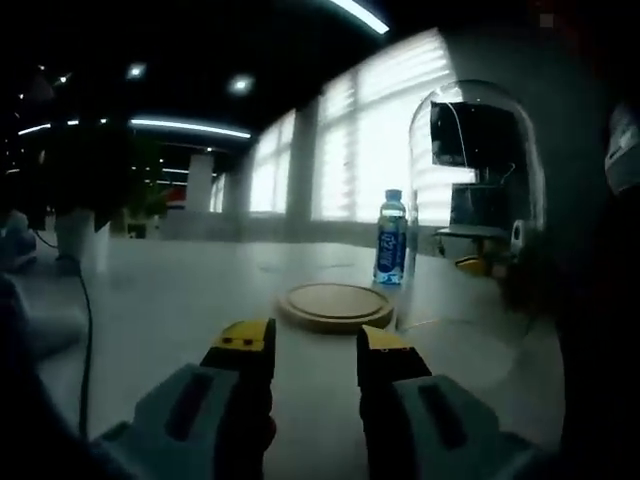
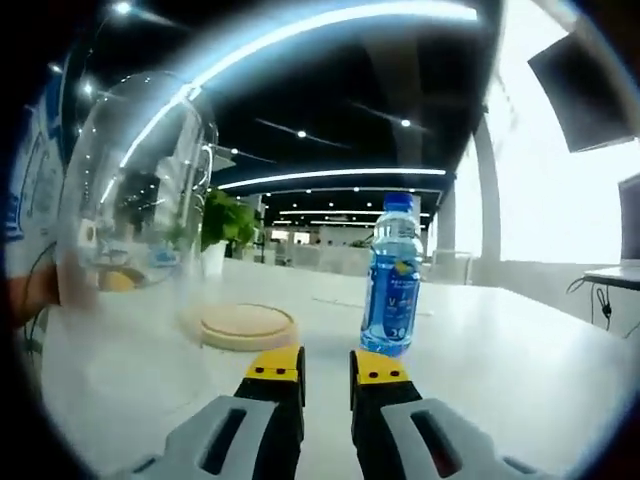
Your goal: Open the cover put in the Mizone put the cover back on
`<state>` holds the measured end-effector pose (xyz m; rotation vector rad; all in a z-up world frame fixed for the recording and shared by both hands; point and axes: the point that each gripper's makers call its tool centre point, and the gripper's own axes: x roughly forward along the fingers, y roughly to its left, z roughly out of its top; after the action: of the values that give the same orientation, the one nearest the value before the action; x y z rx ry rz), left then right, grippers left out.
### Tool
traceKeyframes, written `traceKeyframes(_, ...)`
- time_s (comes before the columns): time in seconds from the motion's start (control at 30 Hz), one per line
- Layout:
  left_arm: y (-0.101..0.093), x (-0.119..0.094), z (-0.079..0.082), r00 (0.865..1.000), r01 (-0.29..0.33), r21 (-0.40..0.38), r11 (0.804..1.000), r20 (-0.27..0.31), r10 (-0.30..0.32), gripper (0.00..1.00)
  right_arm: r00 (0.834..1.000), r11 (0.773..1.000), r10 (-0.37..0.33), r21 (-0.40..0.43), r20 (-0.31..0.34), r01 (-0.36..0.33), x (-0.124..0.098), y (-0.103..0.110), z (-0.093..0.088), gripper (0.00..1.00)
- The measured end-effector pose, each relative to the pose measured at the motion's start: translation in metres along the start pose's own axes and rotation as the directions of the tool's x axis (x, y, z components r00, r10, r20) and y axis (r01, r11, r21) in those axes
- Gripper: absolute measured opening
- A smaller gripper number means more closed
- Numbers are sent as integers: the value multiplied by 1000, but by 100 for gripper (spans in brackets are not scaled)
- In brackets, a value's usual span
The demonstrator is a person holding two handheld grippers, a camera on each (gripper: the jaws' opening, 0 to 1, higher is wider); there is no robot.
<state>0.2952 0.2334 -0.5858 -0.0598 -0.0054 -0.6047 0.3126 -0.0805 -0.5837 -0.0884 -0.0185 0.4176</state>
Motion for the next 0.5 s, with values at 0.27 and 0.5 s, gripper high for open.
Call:
traceKeyframes(0.27, -1, -1, 3, 1000, 11, -16, 1000, 16, -11, 31, 1000, 1000, -9, 10, -6, 9, 0, -5, -2, 11)
traceKeyframes(0.5, -2, 0, 3, 1000, 11, 7, 1000, 16, -11, 30, 1000, 1000, -2, 15, 3, 2, -2, -2, 1, 11)
